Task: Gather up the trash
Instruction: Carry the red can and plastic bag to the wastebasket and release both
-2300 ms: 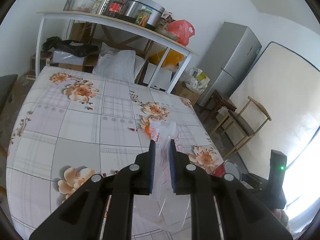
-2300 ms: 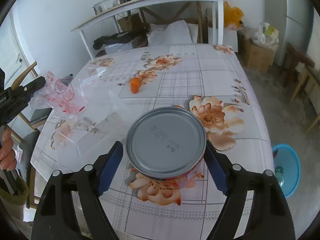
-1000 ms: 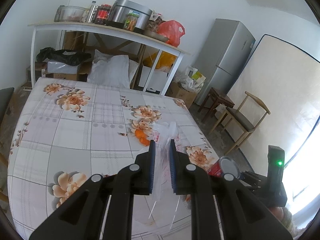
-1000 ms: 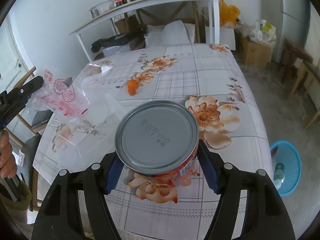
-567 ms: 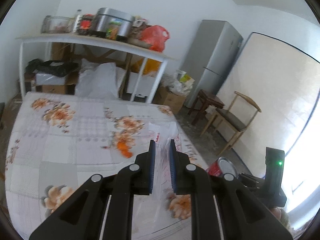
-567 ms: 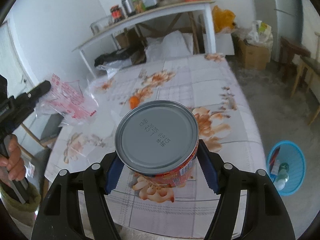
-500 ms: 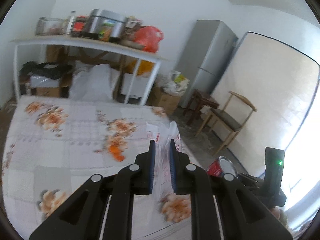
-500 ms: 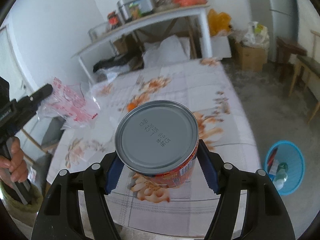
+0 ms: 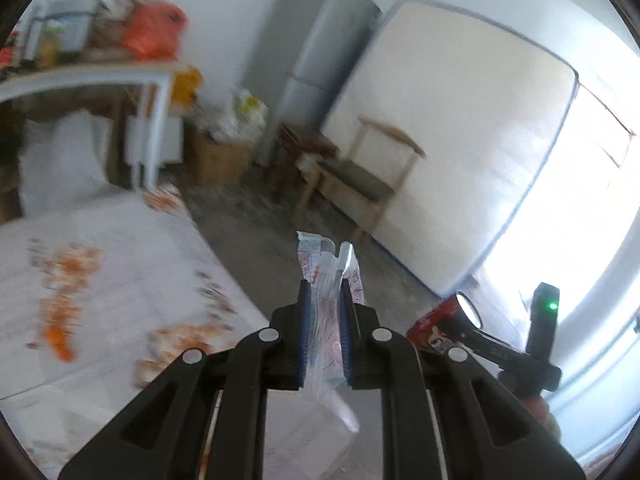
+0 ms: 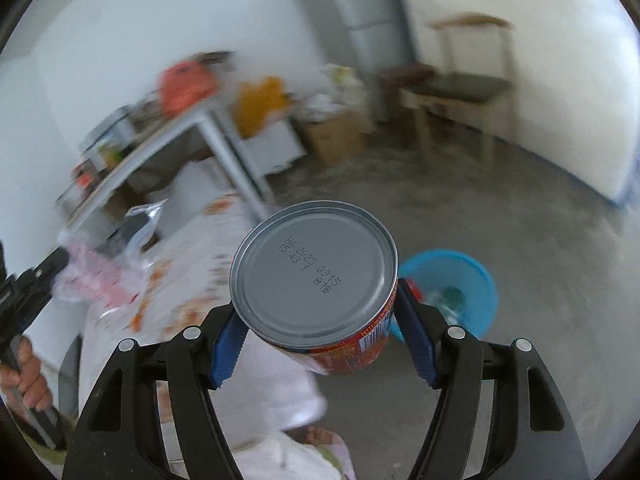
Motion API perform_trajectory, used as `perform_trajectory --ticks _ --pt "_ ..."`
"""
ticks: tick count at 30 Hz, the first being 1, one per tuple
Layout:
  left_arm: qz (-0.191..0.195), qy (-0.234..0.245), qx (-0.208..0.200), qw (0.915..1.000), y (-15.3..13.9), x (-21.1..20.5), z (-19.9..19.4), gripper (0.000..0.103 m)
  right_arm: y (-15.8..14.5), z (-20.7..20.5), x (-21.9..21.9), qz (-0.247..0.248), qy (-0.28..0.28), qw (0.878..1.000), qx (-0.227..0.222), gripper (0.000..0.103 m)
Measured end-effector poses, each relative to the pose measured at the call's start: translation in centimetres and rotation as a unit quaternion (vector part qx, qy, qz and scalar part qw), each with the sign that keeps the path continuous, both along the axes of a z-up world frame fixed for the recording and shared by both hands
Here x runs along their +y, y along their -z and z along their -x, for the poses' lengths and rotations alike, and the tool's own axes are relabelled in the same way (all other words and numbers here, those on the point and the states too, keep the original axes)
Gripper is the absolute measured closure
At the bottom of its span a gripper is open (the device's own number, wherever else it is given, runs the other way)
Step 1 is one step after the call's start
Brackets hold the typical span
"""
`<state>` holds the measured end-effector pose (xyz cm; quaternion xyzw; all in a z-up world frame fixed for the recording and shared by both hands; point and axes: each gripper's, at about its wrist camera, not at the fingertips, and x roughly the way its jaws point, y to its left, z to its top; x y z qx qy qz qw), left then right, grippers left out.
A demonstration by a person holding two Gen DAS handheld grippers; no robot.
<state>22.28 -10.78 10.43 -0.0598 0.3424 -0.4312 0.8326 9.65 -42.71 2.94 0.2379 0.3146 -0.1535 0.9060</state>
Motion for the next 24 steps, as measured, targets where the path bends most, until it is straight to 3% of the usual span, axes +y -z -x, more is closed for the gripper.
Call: perform_trajectory --ticks 8,16,20,24 --pt "-0.095 0.077 0.057 0.9908 4.5 -12.8 -1.5 0.090 7.2 0.9 -6.7 -0.114 0.072 0.990 0.047 0.038" --pt "-0.164 0.108 0.052 0.9792 9.1 -25.3 -4.0 0.088 10.0 0.8 -9.6 -0.167 0.099 0.979 0.064 0.038" --pt "-0.190 0.096 0.062 0.9752 12.3 -29.4 -5.5 0.052 10.3 0.7 -10.0 -0.173 0.104 0.977 0.067 0.038" --pt "-0.195 0.079 0.092 0.9733 14.3 -28.7 -5.4 0.045 11.3 0.4 -10.4 -0.180 0.098 0.976 0.078 0.038"
